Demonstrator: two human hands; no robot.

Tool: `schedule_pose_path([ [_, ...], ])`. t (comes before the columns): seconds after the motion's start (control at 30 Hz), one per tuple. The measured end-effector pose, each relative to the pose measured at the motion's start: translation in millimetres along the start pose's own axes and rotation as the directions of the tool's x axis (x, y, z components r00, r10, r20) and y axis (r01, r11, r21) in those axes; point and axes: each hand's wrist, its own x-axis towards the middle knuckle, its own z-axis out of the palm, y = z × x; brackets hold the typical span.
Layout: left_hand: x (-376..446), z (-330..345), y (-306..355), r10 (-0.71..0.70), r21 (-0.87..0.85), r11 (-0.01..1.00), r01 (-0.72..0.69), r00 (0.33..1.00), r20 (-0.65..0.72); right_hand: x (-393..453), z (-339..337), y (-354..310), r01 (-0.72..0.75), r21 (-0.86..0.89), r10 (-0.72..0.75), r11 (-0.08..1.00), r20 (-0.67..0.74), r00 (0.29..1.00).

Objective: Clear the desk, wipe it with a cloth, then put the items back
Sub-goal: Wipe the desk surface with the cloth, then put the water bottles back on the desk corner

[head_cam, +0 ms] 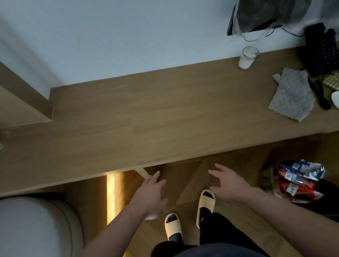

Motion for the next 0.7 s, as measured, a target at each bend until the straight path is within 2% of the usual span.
schedule_pose_path([
  [0.2,-21,1,45,0.056,0.005,0.998,-0.056,0.997,-0.05,-63,-1,36,-0.001,0.06,0.009,0.998,-0.139,0.99],
  [0.4,-37,13,132,0.138,0.057,0.989,-0.135,0.988,-0.064,-129,-8,96,-0.029,0.165,0.078,0.986,-0.296,0.952],
  [0.7,-54,71,314,0.227,0.078,0.972,-0.221,0.971,-0.077,-247,-1,266,-0.05,0.211,0.127,0.976,-0.37,0.92],
])
